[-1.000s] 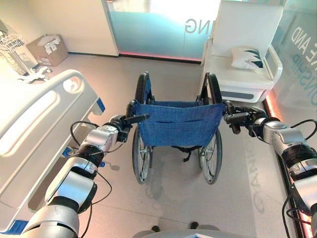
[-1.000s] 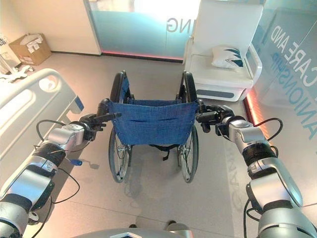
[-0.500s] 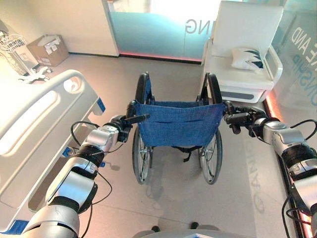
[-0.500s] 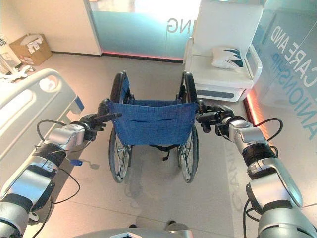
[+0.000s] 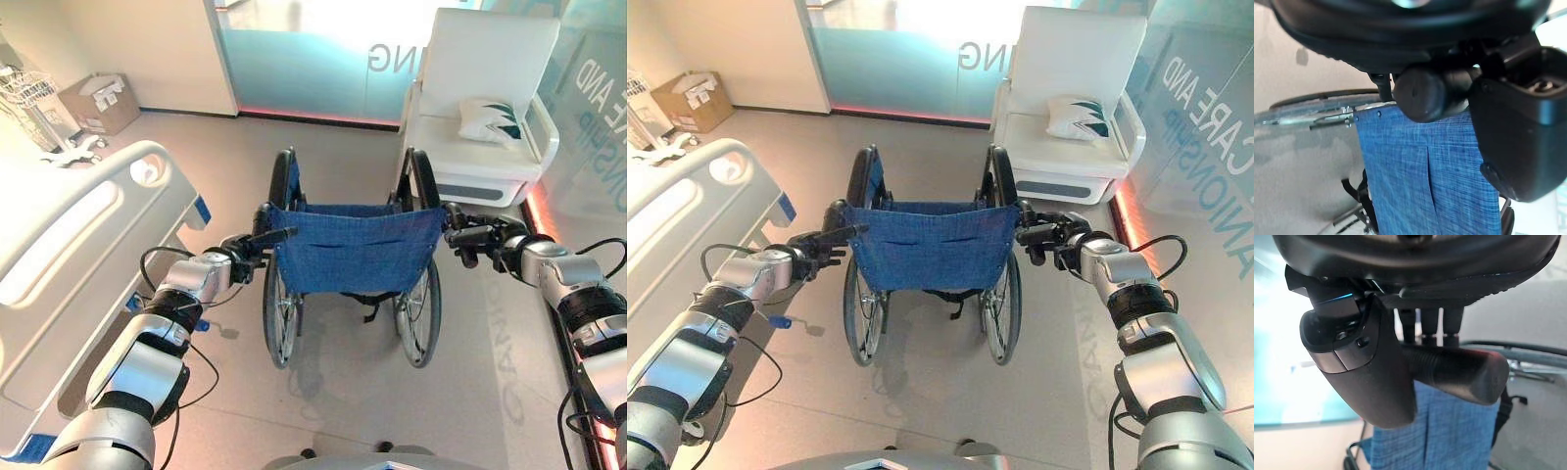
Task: Push the wheelchair next to the bed
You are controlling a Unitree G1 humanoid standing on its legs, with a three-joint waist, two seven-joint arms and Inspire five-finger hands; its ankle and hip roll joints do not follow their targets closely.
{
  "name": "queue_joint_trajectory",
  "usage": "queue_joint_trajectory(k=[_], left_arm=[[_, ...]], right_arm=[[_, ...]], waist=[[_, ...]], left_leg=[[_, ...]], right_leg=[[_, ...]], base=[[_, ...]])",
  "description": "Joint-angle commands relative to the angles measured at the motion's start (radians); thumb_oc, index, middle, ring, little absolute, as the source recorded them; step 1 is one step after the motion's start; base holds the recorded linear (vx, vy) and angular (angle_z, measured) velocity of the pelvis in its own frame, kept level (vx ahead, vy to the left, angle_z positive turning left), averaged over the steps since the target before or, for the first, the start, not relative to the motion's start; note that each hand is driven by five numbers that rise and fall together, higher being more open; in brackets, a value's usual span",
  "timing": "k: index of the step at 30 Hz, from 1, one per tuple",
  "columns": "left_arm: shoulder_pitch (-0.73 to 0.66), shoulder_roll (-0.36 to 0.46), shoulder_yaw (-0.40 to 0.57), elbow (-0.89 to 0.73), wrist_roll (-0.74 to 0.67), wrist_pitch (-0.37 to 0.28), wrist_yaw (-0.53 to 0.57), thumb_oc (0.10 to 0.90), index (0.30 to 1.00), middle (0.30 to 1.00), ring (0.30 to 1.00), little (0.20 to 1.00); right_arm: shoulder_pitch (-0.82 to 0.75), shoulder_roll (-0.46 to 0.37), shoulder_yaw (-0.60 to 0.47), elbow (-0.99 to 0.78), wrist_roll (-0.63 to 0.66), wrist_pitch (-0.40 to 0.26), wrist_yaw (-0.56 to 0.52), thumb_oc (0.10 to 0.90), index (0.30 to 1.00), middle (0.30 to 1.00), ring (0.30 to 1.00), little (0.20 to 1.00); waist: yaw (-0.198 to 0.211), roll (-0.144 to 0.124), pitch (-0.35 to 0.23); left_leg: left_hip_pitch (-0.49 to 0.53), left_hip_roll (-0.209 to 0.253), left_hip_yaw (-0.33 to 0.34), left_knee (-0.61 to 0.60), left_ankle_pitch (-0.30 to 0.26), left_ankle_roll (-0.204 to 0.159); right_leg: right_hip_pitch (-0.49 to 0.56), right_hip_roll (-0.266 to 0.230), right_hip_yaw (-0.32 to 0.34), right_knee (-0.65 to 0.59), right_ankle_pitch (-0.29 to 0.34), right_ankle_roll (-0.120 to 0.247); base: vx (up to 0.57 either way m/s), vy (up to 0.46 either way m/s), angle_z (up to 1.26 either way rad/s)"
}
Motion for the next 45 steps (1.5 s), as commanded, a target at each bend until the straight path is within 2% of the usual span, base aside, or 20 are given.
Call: queue_joint_trajectory(k=[1,8,20,24,32,34,35,36,38,39,40,41,45], left_arm=[[-0.061,-0.088,-0.033,-0.024,-0.080,-0.023,-0.066,0.400,0.300,0.300,0.300,0.300],[-0.062,-0.080,-0.047,-0.035,-0.045,-0.052,-0.112,0.400,0.300,0.300,0.300,0.300],[-0.082,-0.067,-0.043,-0.046,-0.070,-0.106,-0.045,0.400,0.300,0.300,0.300,0.300],[-0.075,-0.076,-0.029,-0.057,-0.098,-0.120,-0.002,0.400,0.300,0.300,0.300,0.300],[-0.054,-0.081,0.016,-0.057,-0.139,-0.132,0.014,0.400,0.300,0.300,0.300,0.300],[-0.061,-0.076,0.015,-0.053,-0.126,-0.122,0.003,0.400,0.300,0.300,0.300,0.300],[-0.069,-0.073,0.012,-0.049,-0.128,-0.114,0.001,0.400,0.300,0.300,0.300,0.300],[-0.081,-0.067,0.012,-0.037,-0.148,-0.104,-0.008,0.400,0.300,0.300,0.300,0.300],[-0.090,-0.063,0.018,-0.023,-0.181,-0.090,-0.014,0.400,0.300,0.300,0.300,0.300],[-0.096,-0.068,0.027,-0.012,-0.221,-0.081,-0.013,0.400,0.300,0.300,0.300,0.300],[-0.096,-0.068,0.027,-0.012,-0.222,-0.080,-0.012,0.400,0.300,0.300,0.300,0.300],[-0.094,-0.077,0.043,-0.002,-0.268,-0.066,-0.009,0.400,0.300,0.300,0.300,0.300],[-0.055,-0.068,0.059,-0.018,-0.310,-0.074,-0.012,0.400,0.300,0.300,0.300,0.300]], right_arm=[[-0.061,0.195,0.063,-0.175,0.079,-0.058,0.239,0.400,0.300,0.300,0.300,0.300],[-0.073,0.184,0.081,-0.188,0.066,-0.055,0.230,0.400,0.300,0.300,0.300,0.300],[-0.070,0.178,0.080,-0.200,0.059,-0.054,0.239,0.400,0.300,0.300,0.300,0.300],[-0.067,0.183,0.079,-0.206,0.064,-0.051,0.219,0.400,0.300,0.300,0.300,0.300],[-0.065,0.194,0.062,-0.206,0.047,-0.040,0.170,0.400,0.300,0.300,0.300,0.300],[-0.068,0.197,0.052,-0.200,0.033,-0.041,0.157,0.400,0.300,0.300,0.300,0.300],[-0.068,0.194,0.051,-0.196,0.034,-0.044,0.151,0.400,0.300,0.300,0.300,0.300],[-0.072,0.185,0.046,-0.186,0.045,-0.045,0.152,0.400,0.300,0.300,0.300,0.300],[-0.081,0.175,0.043,-0.171,0.051,-0.044,0.168,0.400,0.300,0.300,0.300,0.300],[-0.091,0.173,0.043,-0.156,0.056,-0.042,0.185,0.400,0.300,0.300,0.300,0.300],[-0.092,0.172,0.043,-0.154,0.056,-0.043,0.186,0.400,0.300,0.300,0.300,0.300],[-0.100,0.171,0.042,-0.136,0.054,-0.041,0.208,0.400,0.300,0.300,0.300,0.300],[-0.070,0.141,0.026,-0.157,0.061,-0.046,0.226,0.400,0.300,0.300,0.300,0.300]], waist=[[0.047,-0.014,-0.049],[0.044,-0.012,-0.052],[0.040,-0.011,-0.045],[0.040,-0.014,-0.041],[0.046,-0.016,-0.009],[0.043,-0.013,0.006],[0.040,-0.012,0.013],[0.037,-0.003,0.024],[0.033,0.003,0.030],[0.032,0.001,0.033],[0.031,0.001,0.037],[0.029,-0.003,0.033],[-0.007,-0.023,0.041]], left_leg=[[-0.034,-0.066,0.022,0.024,-0.045,0.001],[-0.034,-0.069,0.028,0.034,-0.051,0.005],[-0.036,-0.073,0.028,0.046,-0.058,0.011],[-0.044,-0.078,0.027,0.086,-0.078,0.018],[-0.079,-0.094,0.016,0.204,-0.128,0.051],[-0.096,-0.094,0.021,0.243,-0.143,0.067],[-0.103,-0.096,0.017,0.256,-0.150,0.072],[-0.112,-0.091,0.008,0.279,-0.157,0.073],[-0.114,-0.088,0.005,0.288,-0.159,0.070],[-0.105,-0.091,0.011,0.286,-0.161,0.066],[-0.101,-0.093,0.010,0.287,-0.164,0.067],[-0.086,-0.100,0.015,0.279,-0.164,0.060],[-0.019,-0.137,-0.025,0.252,-0.207,0.052]], right_leg=[[-0.045,-0.012,-0.037,0.046,0.020,0.023],[-0.047,-0.016,-0.024,0.051,0.021,0.026],[-0.053,-0.022,-0.013,0.068,0.017,0.028],[-0.057,-0.031,0.001,0.087,0.009,0.028],[-0.093,-0.077,0.032,0.210,-0.017,0.041],[-0.132,-0.095,0.042,0.312,-0.025,0.046],[-0.156,-0.101,0.050,0.361,-0.002,0.045],[-0.203,-0.110,0.065,0.475,0.036,0.036],[-0.236,-0.113,0.075,0.532,0.059,0.030],[-0.258,-0.129,0.061,0.529,0.096,0.030],[-0.256,-0.131,0.061,0.534,0.091,0.032],[-0.279,-0.143,0.039,0.489,0.133,0.036],[-0.375,-0.100,0.026,0.302,0.197,0.070]], base=[[0.00,0.000,0.00],[0.00,0.000,0.00],[0.00,0.003,0.00],[0.01,0.027,0.00],[0.03,0.086,-0.10],[0.02,0.091,-0.09],[0.03,0.089,-0.07],[0.02,0.050,-0.06],[0.08,0.026,-0.11],[0.11,0.012,-0.11],[0.21,-0.032,-0.09],[0.25,-0.078,-0.13],[0.31,-0.160,-0.23]])
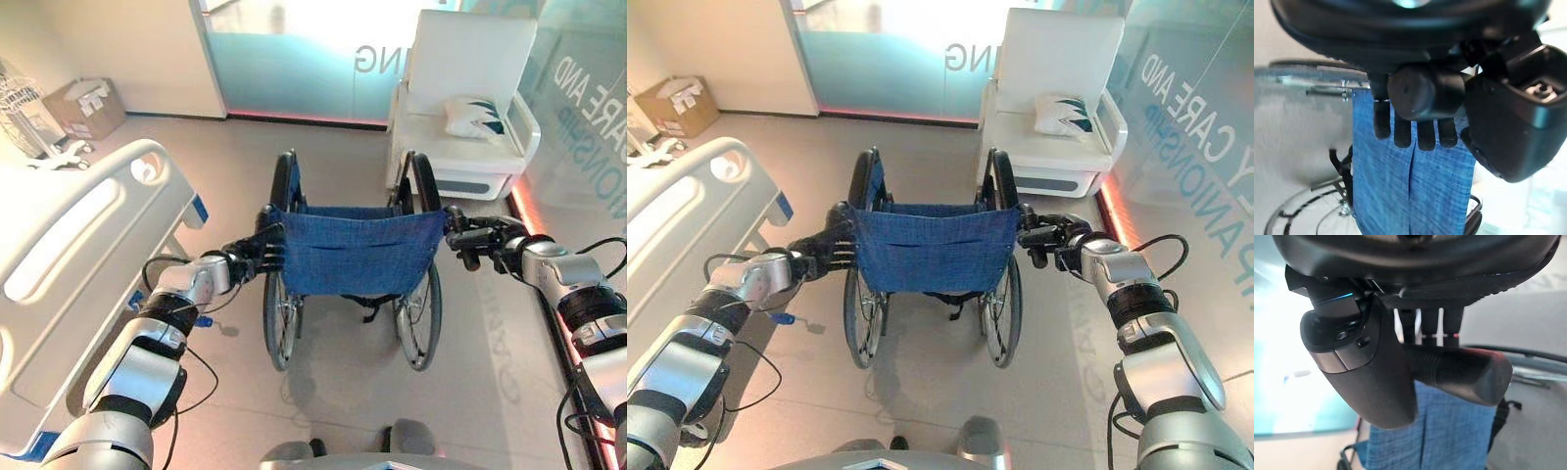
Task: Push the wheelchair next to the bed
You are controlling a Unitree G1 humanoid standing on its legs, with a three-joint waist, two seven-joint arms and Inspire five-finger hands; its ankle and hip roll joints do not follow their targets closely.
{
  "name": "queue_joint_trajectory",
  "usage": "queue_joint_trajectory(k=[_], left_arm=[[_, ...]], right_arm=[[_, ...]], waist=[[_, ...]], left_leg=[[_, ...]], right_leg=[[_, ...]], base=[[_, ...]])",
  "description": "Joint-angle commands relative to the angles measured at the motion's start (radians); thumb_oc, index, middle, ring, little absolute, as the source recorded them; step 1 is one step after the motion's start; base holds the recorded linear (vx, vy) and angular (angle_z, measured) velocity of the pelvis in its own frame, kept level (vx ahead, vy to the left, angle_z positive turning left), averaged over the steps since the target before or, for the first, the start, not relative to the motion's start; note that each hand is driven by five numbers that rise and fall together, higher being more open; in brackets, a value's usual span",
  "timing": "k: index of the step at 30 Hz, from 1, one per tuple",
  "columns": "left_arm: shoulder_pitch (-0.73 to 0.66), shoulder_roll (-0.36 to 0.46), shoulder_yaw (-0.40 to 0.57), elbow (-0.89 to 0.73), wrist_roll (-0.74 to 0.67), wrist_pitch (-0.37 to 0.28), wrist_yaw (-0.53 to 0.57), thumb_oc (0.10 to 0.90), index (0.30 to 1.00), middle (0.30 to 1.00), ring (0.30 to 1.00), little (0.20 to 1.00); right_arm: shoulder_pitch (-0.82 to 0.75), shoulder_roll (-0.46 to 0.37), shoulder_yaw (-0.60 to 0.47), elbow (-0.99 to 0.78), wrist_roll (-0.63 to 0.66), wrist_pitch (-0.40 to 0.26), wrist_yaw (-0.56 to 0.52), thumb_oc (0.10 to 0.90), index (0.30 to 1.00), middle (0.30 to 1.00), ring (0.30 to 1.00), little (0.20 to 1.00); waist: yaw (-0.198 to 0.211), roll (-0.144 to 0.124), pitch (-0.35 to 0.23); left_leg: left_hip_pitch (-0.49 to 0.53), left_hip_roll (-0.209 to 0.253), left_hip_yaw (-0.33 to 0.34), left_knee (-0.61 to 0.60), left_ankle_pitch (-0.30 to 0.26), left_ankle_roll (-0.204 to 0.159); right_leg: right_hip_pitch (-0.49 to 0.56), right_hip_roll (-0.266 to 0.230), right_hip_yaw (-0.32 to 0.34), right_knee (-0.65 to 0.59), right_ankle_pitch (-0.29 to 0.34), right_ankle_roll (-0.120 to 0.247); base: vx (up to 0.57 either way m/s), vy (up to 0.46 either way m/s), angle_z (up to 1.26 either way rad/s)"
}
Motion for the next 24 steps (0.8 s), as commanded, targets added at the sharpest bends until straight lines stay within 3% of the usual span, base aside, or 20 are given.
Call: queue_joint_trajectory(k=[1,3,8,9,11,12,14,15,17,19,20,24], left_arm=[[-0.073,-0.089,0.018,-0.027,-0.084,-0.064,-0.037,0.400,0.300,0.300,0.300,0.300],[-0.057,-0.082,0.020,-0.037,-0.063,-0.075,-0.042,0.400,0.300,0.300,0.300,0.300],[-0.056,-0.088,0.032,-0.014,-0.085,-0.107,-0.051,0.400,0.300,0.300,0.300,0.300],[-0.055,-0.082,0.040,-0.009,-0.108,-0.111,-0.042,0.400,0.300,0.300,0.300,0.300],[-0.044,-0.080,0.047,-0.012,-0.121,-0.122,-0.034,0.400,0.300,0.300,0.300,0.300],[-0.016,-0.077,0.059,-0.033,-0.137,-0.138,-0.030,0.400,0.300,0.300,0.300,0.300],[0.006,-0.075,0.069,-0.049,-0.133,-0.150,-0.031,0.400,0.300,0.300,0.300,0.300],[0.035,-0.075,0.082,-0.065,-0.137,-0.165,-0.038,0.400,0.300,0.300,0.300,0.300],[0.057,-0.079,0.100,-0.082,-0.124,-0.166,-0.050,0.400,0.300,0.300,0.300,0.300],[0.065,-0.082,0.106,-0.084,-0.111,-0.170,-0.060,0.400,0.300,0.300,0.300,0.300],[0.071,-0.078,0.111,-0.083,-0.094,-0.175,-0.080,0.400,0.300,0.300,0.300,0.300],[0.043,-0.060,0.102,-0.052,-0.113,-0.179,-0.109,0.400,0.300,0.300,0.300,0.300]], right_arm=[[-0.069,0.137,0.047,-0.142,0.100,-0.071,0.219,0.400,0.300,0.300,0.300,0.300],[-0.066,0.117,0.034,-0.164,0.126,-0.063,0.194,0.400,0.300,0.300,0.300,0.300],[-0.097,0.116,0.028,-0.127,0.132,-0.050,0.172,0.400,0.300,0.300,0.300,0.300],[-0.103,0.125,0.037,-0.124,0.131,-0.050,0.162,0.400,0.300,0.300,0.300,0.300],[-0.102,0.130,0.045,-0.134,0.138,-0.050,0.147,0.400,0.300,0.300,0.300,0.300],[-0.089,0.129,0.052,-0.162,0.140,-0.054,0.117,0.400,0.300,0.300,0.300,0.300],[-0.079,0.125,0.055,-0.182,0.143,-0.058,0.101,0.400,0.300,0.300,0.300,0.300],[-0.071,0.115,0.055,-0.198,0.142,-0.065,0.087,0.400,0.300,0.300,0.300,0.300],[-0.067,0.110,0.049,-0.211,0.142,-0.062,0.068,0.400,0.300,0.300,0.300,0.300],[-0.069,0.110,0.047,-0.209,0.138,-0.061,0.063,0.400,0.300,0.300,0.300,0.300],[-0.088,0.114,0.048,-0.191,0.127,-0.060,0.057,0.400,0.300,0.300,0.300,0.300],[-0.158,0.117,0.066,-0.134,0.119,-0.041,0.046,0.400,0.300,0.300,0.300,0.300]], waist=[[-0.036,-0.014,-0.036],[-0.050,-0.014,-0.033],[-0.057,-0.009,-0.064],[-0.062,-0.010,-0.075],[-0.063,-0.009,-0.083],[-0.057,-0.007,-0.085],[-0.051,-0.020,-0.088],[-0.039,-0.033,-0.078],[-0.023,-0.041,-0.067],[-0.015,-0.043,-0.062],[0.003,-0.039,-0.050],[0.043,-0.016,-0.042]], left_leg=[[0.023,-0.083,-0.009,0.118,-0.151,-0.024],[0.048,-0.080,-0.035,0.102,-0.164,-0.026],[0.053,-0.037,-0.028,0.117,-0.166,-0.053],[0.060,-0.008,-0.013,0.155,-0.167,-0.071],[0.055,0.015,-0.011,0.205,-0.129,-0.093],[0.021,0.049,-0.008,0.334,-0.042,-0.127],[-0.029,0.062,0.005,0.459,0.020,-0.147],[-0.114,0.093,0.022,0.637,0.061,-0.163],[-0.199,0.127,0.034,0.699,0.071,-0.161],[-0.217,0.131,0.036,0.686,0.064,-0.154],[-0.220,0.121,0.052,0.576,0.056,-0.142],[-0.275,0.087,0.101,0.286,0.122,-0.163]], right_leg=[[-0.067,-0.004,-0.005,-0.171,0.263,0.061],[-0.107,0.021,0.009,-0.198,0.280,0.068],[-0.062,0.040,0.009,-0.181,0.180,0.042],[-0.046,0.043,0.006,-0.170,0.149,0.021],[-0.031,0.055,-0.002,-0.169,0.125,0.000],[0.008,0.076,-0.016,-0.177,0.091,-0.035],[0.033,0.075,-0.032,-0.187,0.077,-0.059],[0.077,0.076,-0.053,-0.187,0.049,-0.089],[0.117,0.077,-0.065,-0.187,0.026,-0.107],[0.131,0.079,-0.061,-0.187,0.021,-0.108],[0.161,0.088,-0.057,-0.182,-0.002,-0.102],[0.232,0.145,-0.051,-0.193,-0.040,-0.095]], base=[[0.29,-0.226,0.11],[0.26,-0.245,0.38],[0.20,-0.297,0.42],[0.20,-0.313,0.49],[0.19,-0.332,0.41],[0.14,-0.282,0.10],[0.16,-0.340,0.02],[0.15,-0.294,0.00],[0.18,-0.211,-0.07],[0.20,-0.083,-0.17],[0.27,-0.002,-0.08],[0.36,0.017,0.01]])
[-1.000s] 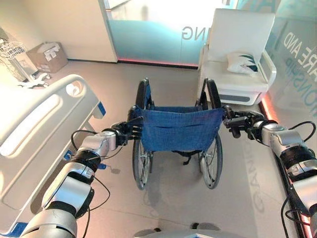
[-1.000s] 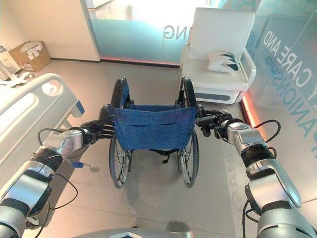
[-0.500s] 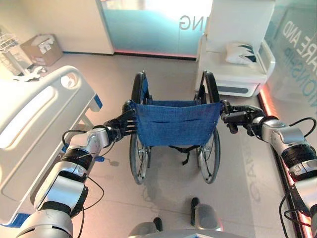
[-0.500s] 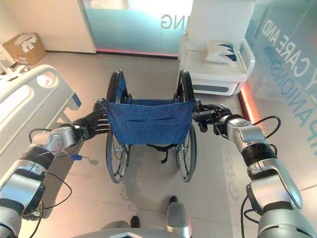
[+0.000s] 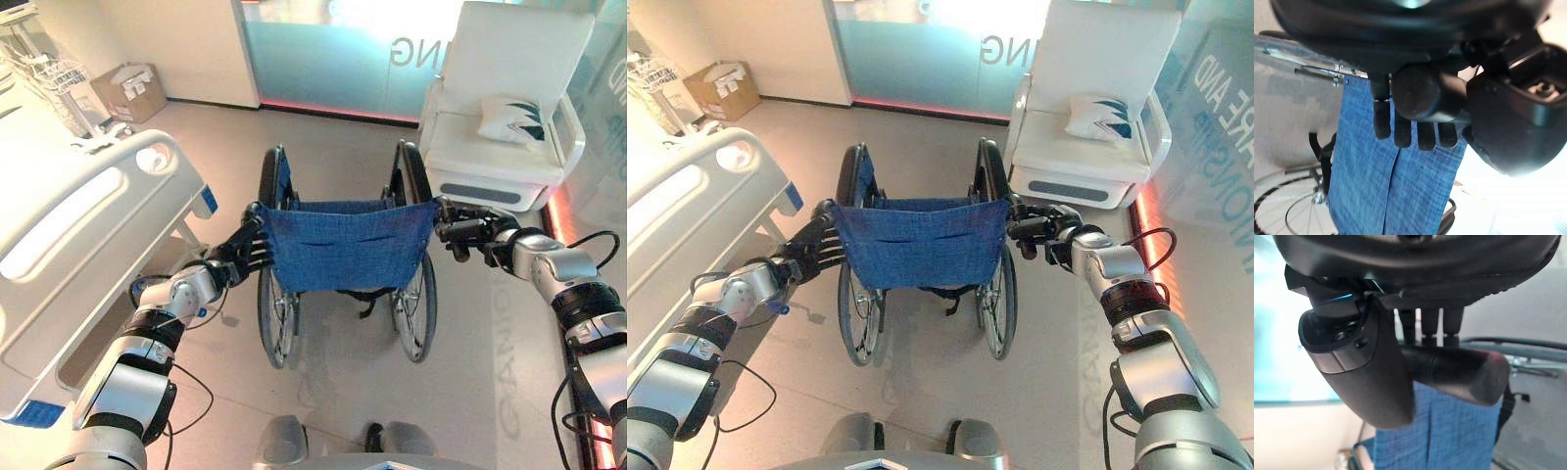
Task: Push the wheelchair next to the bed
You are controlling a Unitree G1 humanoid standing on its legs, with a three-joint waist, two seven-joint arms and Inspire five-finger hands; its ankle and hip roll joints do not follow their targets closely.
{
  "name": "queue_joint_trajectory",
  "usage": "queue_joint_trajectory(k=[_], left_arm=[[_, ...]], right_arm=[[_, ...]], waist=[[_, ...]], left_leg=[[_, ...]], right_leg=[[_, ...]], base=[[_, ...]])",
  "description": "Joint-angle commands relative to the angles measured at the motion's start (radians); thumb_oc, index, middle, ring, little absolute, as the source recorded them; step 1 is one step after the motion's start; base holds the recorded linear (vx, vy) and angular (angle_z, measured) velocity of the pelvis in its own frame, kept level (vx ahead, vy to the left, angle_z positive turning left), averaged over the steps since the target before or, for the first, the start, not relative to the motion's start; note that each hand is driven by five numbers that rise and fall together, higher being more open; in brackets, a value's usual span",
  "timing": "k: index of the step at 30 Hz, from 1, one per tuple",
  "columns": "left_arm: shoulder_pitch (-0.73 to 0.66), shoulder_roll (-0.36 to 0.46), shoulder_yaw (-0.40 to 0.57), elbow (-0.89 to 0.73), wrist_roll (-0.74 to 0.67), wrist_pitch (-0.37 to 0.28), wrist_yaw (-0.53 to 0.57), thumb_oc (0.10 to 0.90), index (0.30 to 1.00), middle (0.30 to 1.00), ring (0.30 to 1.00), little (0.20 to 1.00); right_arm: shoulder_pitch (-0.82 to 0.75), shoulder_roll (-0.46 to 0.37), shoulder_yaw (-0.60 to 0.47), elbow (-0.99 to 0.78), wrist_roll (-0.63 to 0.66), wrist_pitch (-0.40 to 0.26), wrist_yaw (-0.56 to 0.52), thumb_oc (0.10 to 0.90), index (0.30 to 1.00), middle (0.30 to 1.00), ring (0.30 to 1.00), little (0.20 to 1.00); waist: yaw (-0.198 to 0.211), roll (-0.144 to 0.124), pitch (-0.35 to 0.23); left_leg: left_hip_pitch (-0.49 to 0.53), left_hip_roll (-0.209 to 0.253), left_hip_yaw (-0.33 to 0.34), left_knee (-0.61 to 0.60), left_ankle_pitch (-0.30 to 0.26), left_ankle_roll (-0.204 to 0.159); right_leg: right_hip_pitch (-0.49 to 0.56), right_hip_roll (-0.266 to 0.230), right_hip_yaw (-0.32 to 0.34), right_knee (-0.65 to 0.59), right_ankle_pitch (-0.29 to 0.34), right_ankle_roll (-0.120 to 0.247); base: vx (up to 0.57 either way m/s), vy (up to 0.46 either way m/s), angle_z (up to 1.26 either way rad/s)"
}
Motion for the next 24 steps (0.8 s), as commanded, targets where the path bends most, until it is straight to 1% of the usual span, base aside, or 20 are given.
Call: queue_joint_trajectory(k=[1,2,4,5,6,8,9,11,12,13,14,15,16,17,18,19,21,22,23,24], left_arm=[[-0.074,-0.063,0.002,-0.036,-0.032,-0.063,-0.055,0.400,0.300,0.300,0.300,0.300],[-0.075,-0.055,-0.007,-0.038,-0.039,-0.068,-0.059,0.400,0.300,0.300,0.300,0.300],[-0.070,-0.045,-0.011,-0.048,-0.052,-0.073,-0.059,0.400,0.300,0.300,0.300,0.300],[-0.065,-0.035,-0.008,-0.062,-0.063,-0.066,-0.057,0.400,0.300,0.300,0.300,0.300],[-0.060,-0.030,-0.003,-0.069,-0.072,-0.064,-0.053,0.400,0.300,0.300,0.300,0.300],[-0.061,-0.022,0.013,-0.071,-0.063,-0.054,-0.043,0.400,0.300,0.300,0.300,0.300],[-0.062,-0.022,0.013,-0.065,-0.050,-0.061,-0.044,0.400,0.300,0.300,0.300,0.300],[-0.059,-0.019,0.014,-0.049,-0.022,-0.076,-0.059,0.400,0.300,0.300,0.300,0.300],[-0.058,-0.021,0.013,-0.049,-0.017,-0.077,-0.060,0.400,0.300,0.300,0.300,0.300],[-0.058,-0.022,0.012,-0.042,-0.011,-0.079,-0.068,0.400,0.300,0.300,0.300,0.300],[-0.060,-0.029,0.007,-0.039,0.003,-0.080,-0.071,0.400,0.300,0.300,0.300,0.300],[-0.062,-0.032,0.004,-0.037,0.009,-0.083,-0.072,0.400,0.300,0.300,0.300,0.300],[-0.070,-0.044,-0.006,-0.030,0.010,-0.091,-0.069,0.400,0.300,0.300,0.300,0.300],[-0.071,-0.048,-0.008,-0.029,0.012,-0.093,-0.069,0.400,0.300,0.300,0.300,0.300],[-0.073,-0.054,-0.010,-0.028,0.019,-0.096,-0.068,0.400,0.300,0.300,0.300,0.300],[-0.075,-0.059,-0.014,-0.026,0.021,-0.100,-0.071,0.400,0.300,0.300,0.300,0.300],[-0.078,-0.070,-0.018,-0.024,0.026,-0.101,-0.077,0.400,0.300,0.300,0.300,0.300],[-0.074,-0.075,-0.017,-0.027,0.026,-0.100,-0.076,0.400,0.300,0.300,0.300,0.300],[-0.071,-0.083,-0.013,-0.030,0.032,-0.100,-0.074,0.400,0.300,0.300,0.300,0.300],[-0.067,-0.091,-0.011,-0.032,0.046,-0.102,-0.077,0.400,0.300,0.300,0.300,0.300]], right_arm=[[-0.150,0.091,0.064,-0.098,0.086,-0.068,0.089,0.400,0.300,0.300,0.300,0.300],[-0.153,0.083,0.073,-0.096,0.090,-0.070,0.088,0.400,0.300,0.300,0.300,0.300],[-0.151,0.070,0.080,-0.099,0.095,-0.071,0.092,0.400,0.300,0.300,0.300,0.300],[-0.147,0.059,0.079,-0.098,0.084,-0.070,0.108,0.400,0.300,0.300,0.300,0.300],[-0.148,0.049,0.078,-0.095,0.075,-0.068,0.124,0.400,0.300,0.300,0.300,0.300],[-0.159,0.047,0.076,-0.076,0.058,-0.068,0.159,0.400,0.300,0.300,0.300,0.300],[-0.161,0.052,0.077,-0.074,0.053,-0.068,0.161,0.400,0.300,0.300,0.300,0.300],[-0.149,0.049,0.070,-0.072,0.047,-0.081,0.190,0.400,0.300,0.300,0.300,0.300],[-0.140,0.048,0.065,-0.074,0.046,-0.084,0.195,0.400,0.300,0.300,0.300,0.300],[-0.132,0.045,0.059,-0.073,0.042,-0.085,0.202,0.400,0.300,0.300,0.300,0.300],[-0.125,0.045,0.054,-0.072,0.033,-0.088,0.200,0.400,0.300,0.300,0.300,0.300],[-0.121,0.046,0.050,-0.069,0.030,-0.092,0.200,0.400,0.300,0.300,0.300,0.300],[-0.107,0.051,0.038,-0.061,0.020,-0.104,0.200,0.400,0.300,0.300,0.300,0.300],[-0.104,0.053,0.035,-0.059,0.015,-0.107,0.200,0.400,0.300,0.300,0.300,0.300],[-0.099,0.055,0.033,-0.059,0.011,-0.111,0.196,0.400,0.300,0.300,0.300,0.300],[-0.094,0.055,0.028,-0.059,0.006,-0.114,0.193,0.400,0.300,0.300,0.300,0.300],[-0.081,0.054,0.020,-0.066,0.000,-0.119,0.184,0.400,0.300,0.300,0.300,0.300],[-0.080,0.049,0.020,-0.065,0.003,-0.124,0.186,0.400,0.300,0.300,0.300,0.300],[-0.087,0.050,0.020,-0.063,0.009,-0.122,0.184,0.400,0.300,0.300,0.300,0.300],[-0.093,0.057,0.018,-0.056,0.004,-0.121,0.185,0.400,0.300,0.300,0.300,0.300]], waist=[[0.010,0.030,-0.020],[0.033,0.033,-0.024],[0.059,0.039,-0.032],[0.074,0.039,-0.040],[0.083,0.034,-0.043],[0.096,0.024,-0.062],[0.102,0.021,-0.069],[0.112,0.012,-0.081],[0.115,0.008,-0.086],[0.118,0.000,-0.095],[0.122,-0.008,-0.101],[0.122,-0.011,-0.104],[0.120,-0.018,-0.108],[0.119,-0.020,-0.110],[0.119,-0.019,-0.110],[0.115,-0.013,-0.109],[0.101,0.001,-0.100],[0.095,0.008,-0.096],[0.090,0.013,-0.090],[0.090,0.015,-0.088]], left_leg=[[-0.036,-0.045,0.049,-0.209,0.197,-0.012],[-0.078,-0.062,0.049,-0.302,0.241,-0.019],[-0.117,-0.067,0.042,-0.382,0.293,-0.031],[-0.132,-0.071,0.042,-0.421,0.308,-0.033],[-0.134,-0.080,0.048,-0.426,0.314,-0.033],[-0.117,-0.094,0.055,-0.399,0.261,0.000],[-0.112,-0.099,0.043,-0.397,0.249,0.005],[-0.102,-0.104,0.042,-0.360,0.199,0.033],[-0.099,-0.109,0.041,-0.352,0.186,0.042],[-0.089,-0.120,0.037,-0.348,0.165,0.058],[-0.075,-0.132,0.025,-0.348,0.149,0.074],[-0.065,-0.137,0.018,-0.352,0.144,0.081],[-0.045,-0.156,0.012,-0.353,0.129,0.105],[-0.042,-0.159,0.012,-0.353,0.126,0.109],[-0.036,-0.163,0.011,-0.353,0.121,0.115],[-0.026,-0.166,0.008,-0.348,0.111,0.124],[-0.003,-0.174,-0.026,-0.331,0.090,0.139],[0.015,-0.179,-0.042,-0.322,0.078,0.145],[0.036,-0.180,-0.048,-0.319,0.064,0.149],[0.052,-0.182,-0.050,-0.319,0.057,0.152]], right_leg=[[0.143,0.083,-0.031,-0.105,0.057,0.032],[0.191,0.100,-0.014,-0.135,0.050,0.035],[0.233,0.122,0.006,-0.170,0.047,0.034],[0.262,0.128,0.019,-0.191,0.040,0.033],[0.285,0.126,0.022,-0.201,0.026,0.033],[0.298,0.107,0.019,-0.212,0.013,0.044],[0.303,0.103,0.017,-0.210,0.008,0.048],[0.314,0.081,0.002,-0.202,-0.010,0.057],[0.317,0.075,-0.002,-0.201,-0.013,0.061],[0.321,0.063,-0.012,-0.196,-0.013,0.073],[0.317,0.046,-0.026,-0.171,-0.009,0.088],[0.309,0.035,-0.035,-0.149,0.002,0.098],[0.286,0.001,-0.055,-0.062,0.053,0.126],[0.278,-0.011,-0.061,-0.033,0.071,0.133],[0.263,-0.035,-0.072,0.022,0.108,0.145],[0.227,-0.063,-0.070,0.121,0.153,0.153],[0.159,-0.068,-0.028,0.290,0.194,0.152],[0.118,-0.073,-0.021,0.364,0.217,0.150],[0.084,-0.092,-0.029,0.389,0.231,0.147],[0.067,-0.113,-0.045,0.372,0.236,0.144]], base=[[0.42,0.019,-0.02],[0.43,0.012,-0.11],[0.38,0.012,-0.34],[0.41,0.031,-0.63],[0.38,0.037,-0.69],[0.33,0.062,-0.85],[0.31,0.086,-0.88],[0.34,0.114,-0.73],[0.32,0.124,-0.47],[0.27,0.116,-0.18],[0.28,0.127,-0.06],[0.35,0.181,0.06],[0.27,0.158,0.18],[0.26,0.169,0.20],[0.18,0.144,0.16],[0.21,0.168,0.07],[0.24,0.153,0.20],[0.29,0.121,0.54],[0.29,0.082,0.60],[0.30,0.007,0.47]])
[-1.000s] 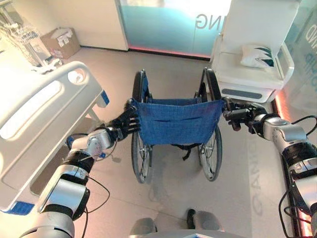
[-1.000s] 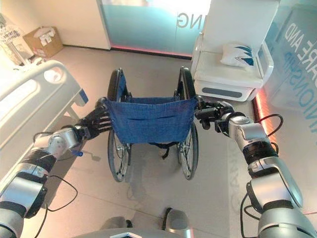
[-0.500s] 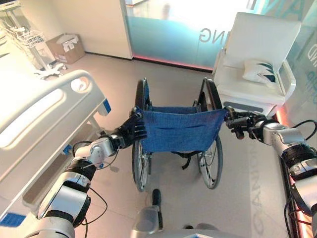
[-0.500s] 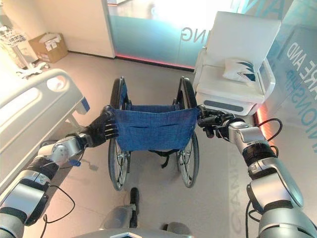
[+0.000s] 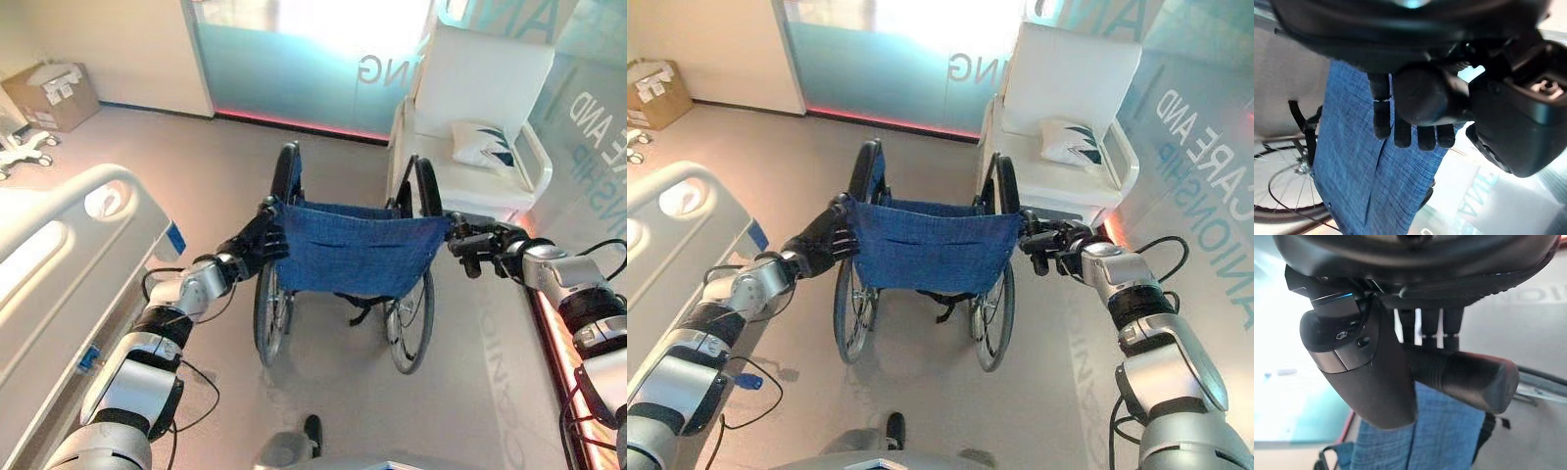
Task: Push the wheelchair next to the bed
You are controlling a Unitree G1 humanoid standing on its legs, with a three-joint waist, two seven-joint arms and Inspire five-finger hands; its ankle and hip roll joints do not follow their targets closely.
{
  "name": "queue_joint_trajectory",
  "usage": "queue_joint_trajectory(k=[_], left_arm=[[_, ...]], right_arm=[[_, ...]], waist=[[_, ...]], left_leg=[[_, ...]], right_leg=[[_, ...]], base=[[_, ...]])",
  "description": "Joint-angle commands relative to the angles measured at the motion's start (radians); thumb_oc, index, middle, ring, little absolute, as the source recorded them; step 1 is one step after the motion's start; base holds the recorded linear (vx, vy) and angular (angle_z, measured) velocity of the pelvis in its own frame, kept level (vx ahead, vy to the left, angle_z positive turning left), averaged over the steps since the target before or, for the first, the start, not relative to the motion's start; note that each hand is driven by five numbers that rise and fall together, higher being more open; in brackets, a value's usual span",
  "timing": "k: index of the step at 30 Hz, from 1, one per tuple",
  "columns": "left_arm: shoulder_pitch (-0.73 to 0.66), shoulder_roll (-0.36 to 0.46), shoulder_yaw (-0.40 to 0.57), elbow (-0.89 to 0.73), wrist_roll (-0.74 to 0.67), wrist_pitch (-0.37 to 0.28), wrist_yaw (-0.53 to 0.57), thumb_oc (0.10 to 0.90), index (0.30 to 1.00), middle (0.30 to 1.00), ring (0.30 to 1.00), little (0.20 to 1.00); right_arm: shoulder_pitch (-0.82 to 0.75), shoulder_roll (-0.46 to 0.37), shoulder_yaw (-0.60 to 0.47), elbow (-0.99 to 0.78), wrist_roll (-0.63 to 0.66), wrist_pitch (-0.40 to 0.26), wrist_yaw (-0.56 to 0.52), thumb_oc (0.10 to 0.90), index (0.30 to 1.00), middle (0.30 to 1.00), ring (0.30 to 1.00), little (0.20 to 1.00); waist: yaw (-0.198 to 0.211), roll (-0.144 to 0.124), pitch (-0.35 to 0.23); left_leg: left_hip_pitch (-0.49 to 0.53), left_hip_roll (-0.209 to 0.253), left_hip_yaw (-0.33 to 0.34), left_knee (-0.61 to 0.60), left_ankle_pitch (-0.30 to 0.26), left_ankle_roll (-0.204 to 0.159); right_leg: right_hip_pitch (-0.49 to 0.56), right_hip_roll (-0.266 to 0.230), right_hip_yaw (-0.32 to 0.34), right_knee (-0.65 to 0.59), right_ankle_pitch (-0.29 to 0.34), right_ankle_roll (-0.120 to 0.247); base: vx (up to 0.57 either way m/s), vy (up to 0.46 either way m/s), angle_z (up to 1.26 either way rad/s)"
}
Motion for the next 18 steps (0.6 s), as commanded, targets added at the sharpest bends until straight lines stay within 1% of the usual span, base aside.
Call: queue_joint_trajectory(k=[1,2,3,4,5,6,7,8,9,10,12,13,15,16,17,18], left_arm=[[-0.023,-0.039,0.010,-0.041,0.054,-0.061,-0.019,0.400,0.300,0.300,0.300,0.300],[-0.008,-0.048,0.012,-0.053,0.068,-0.062,-0.035,0.400,0.300,0.300,0.300,0.300],[-0.005,-0.049,0.014,-0.057,0.072,-0.060,-0.040,0.400,0.300,0.300,0.300,0.300],[0.014,-0.054,0.013,-0.083,0.074,-0.063,-0.045,0.400,0.300,0.300,0.300,0.300],[0.027,-0.056,0.009,-0.104,0.070,-0.065,-0.042,0.400,0.300,0.300,0.300,0.300],[0.034,-0.057,0.009,-0.115,0.068,-0.064,-0.038,0.400,0.300,0.300,0.300,0.300],[0.046,-0.052,0.001,-0.158,0.060,-0.052,-0.030,0.400,0.300,0.300,0.300,0.300],[0.047,-0.051,0.000,-0.161,0.059,-0.050,-0.029,0.400,0.300,0.300,0.300,0.300],[0.052,-0.051,-0.012,-0.169,0.058,-0.053,-0.030,0.400,0.300,0.300,0.300,0.300],[0.052,-0.052,-0.022,-0.171,0.056,-0.052,-0.033,0.400,0.300,0.300,0.300,0.300],[0.052,-0.062,-0.026,-0.170,0.061,-0.051,-0.031,0.400,0.300,0.300,0.300,0.300],[0.054,-0.071,-0.028,-0.168,0.066,-0.044,-0.038,0.400,0.300,0.300,0.300,0.300],[0.059,-0.081,-0.029,-0.162,0.072,-0.044,-0.047,0.400,0.300,0.300,0.300,0.300],[0.063,-0.091,-0.036,-0.160,0.062,-0.038,-0.047,0.400,0.300,0.300,0.300,0.300],[0.065,-0.094,-0.035,-0.164,0.060,-0.033,-0.040,0.400,0.300,0.300,0.300,0.300],[0.064,-0.091,-0.036,-0.168,0.046,-0.028,-0.030,0.400,0.300,0.300,0.300,0.300]], right_arm=[[-0.139,0.120,-0.005,-0.097,0.040,-0.114,0.155,0.400,0.300,0.300,0.300,0.300],[-0.168,0.123,-0.007,-0.074,0.039,-0.102,0.148,0.400,0.300,0.300,0.300,0.300],[-0.173,0.122,-0.009,-0.068,0.034,-0.101,0.150,0.400,0.300,0.300,0.300,0.300],[-0.176,0.113,-0.017,-0.056,0.021,-0.110,0.162,0.400,0.300,0.300,0.300,0.300],[-0.173,0.102,-0.017,-0.060,0.022,-0.115,0.165,0.400,0.300,0.300,0.300,0.300],[-0.171,0.099,-0.017,-0.063,0.024,-0.116,0.166,0.400,0.300,0.300,0.300,0.300],[-0.177,0.081,-0.021,-0.062,0.029,-0.114,0.163,0.400,0.300,0.300,0.300,0.300],[-0.179,0.080,-0.021,-0.060,0.028,-0.113,0.164,0.400,0.300,0.300,0.300,0.300],[-0.197,0.070,-0.020,-0.051,0.024,-0.103,0.168,0.400,0.300,0.300,0.300,0.300],[-0.218,0.062,-0.019,-0.036,0.024,-0.089,0.169,0.400,0.300,0.300,0.300,0.300],[-0.244,0.057,-0.015,-0.018,0.020,-0.075,0.175,0.400,0.300,0.300,0.300,0.300],[-0.262,0.057,-0.015,0.003,0.009,-0.067,0.176,0.400,0.300,0.300,0.300,0.300],[-0.270,0.052,-0.013,0.025,-0.001,-0.072,0.189,0.400,0.300,0.300,0.300,0.300],[-0.286,0.046,-0.001,0.063,-0.015,-0.082,0.211,0.400,0.300,0.300,0.300,0.300],[-0.293,0.049,0.005,0.068,-0.022,-0.082,0.213,0.400,0.300,0.300,0.300,0.300],[-0.297,0.049,0.017,0.065,-0.024,-0.083,0.215,0.400,0.300,0.300,0.300,0.300]], waist=[[0.078,0.047,0.005],[0.078,0.052,0.014],[0.077,0.054,0.018],[0.064,0.050,0.031],[0.053,0.044,0.037],[0.048,0.043,0.040],[0.027,0.030,0.054],[0.025,0.032,0.055],[0.015,0.025,0.058],[0.008,0.022,0.058],[-0.001,0.027,0.057],[-0.005,0.027,0.049],[-0.008,0.024,0.038],[-0.017,0.027,0.020],[-0.018,0.033,0.013],[-0.021,0.046,0.002]], left_leg=[[0.027,0.011,-0.006,0.025,-0.059,-0.094],[0.064,0.016,-0.020,0.015,-0.067,-0.100],[0.071,0.017,-0.025,0.013,-0.070,-0.102],[0.106,0.012,-0.040,0.020,-0.104,-0.106],[0.130,0.004,-0.057,0.022,-0.136,-0.113],[0.128,0.004,-0.050,0.027,-0.133,-0.111],[0.159,-0.013,-0.074,0.028,-0.172,-0.110],[0.162,-0.012,-0.077,0.030,-0.177,-0.110],[0.181,-0.021,-0.093,0.032,-0.201,-0.108],[0.207,-0.023,-0.108,0.030,-0.216,-0.110],[0.236,-0.014,-0.128,0.033,-0.238,-0.112],[0.254,-0.008,-0.143,0.039,-0.260,-0.109],[0.258,-0.006,-0.152,0.049,-0.269,-0.108],[0.273,0.009,-0.167,0.072,-0.273,-0.123],[0.282,0.024,-0.169,0.081,-0.260,-0.136],[0.296,0.058,-0.167,0.112,-0.217,-0.164]], right_leg=[[0.009,0.012,-0.043,-0.132,0.293,-0.013],[-0.032,0.015,-0.065,-0.226,0.261,-0.023],[-0.039,0.017,-0.069,-0.244,0.253,-0.025],[-0.102,0.017,-0.071,-0.387,0.280,-0.018],[-0.143,0.016,-0.055,-0.459,0.302,0.004],[-0.152,0.015,-0.064,-0.490,0.330,0.002],[-0.208,0.023,-0.041,-0.589,0.405,0.036],[-0.208,0.026,-0.041,-0.599,0.413,0.039],[-0.231,0.029,-0.033,-0.661,0.447,0.054],[-0.259,0.034,-0.040,-0.716,0.463,0.062],[-0.273,0.044,-0.041,-0.724,0.466,0.059],[-0.275,0.044,-0.025,-0.687,0.457,0.050],[-0.260,0.045,-0.007,-0.668,0.442,0.045],[-0.252,0.052,0.020,-0.623,0.427,0.039],[-0.252,0.055,0.017,-0.593,0.406,0.033],[-0.240,0.074,0.015,-0.570,0.372,0.015]], base=[[0.36,-0.091,0.24],[0.32,-0.110,0.03],[0.36,-0.181,-0.21],[0.36,-0.183,-0.43],[0.30,-0.181,-0.41],[0.34,-0.209,-0.14],[0.20,-0.147,0.18],[0.40,-0.234,0.49],[0.36,-0.196,0.73],[0.50,-0.288,0.82],[0.37,-0.229,0.58],[0.31,-0.245,0.39],[0.34,-0.290,0.40],[0.33,-0.302,0.53],[0.41,-0.405,0.59],[0.28,-0.344,0.61]])
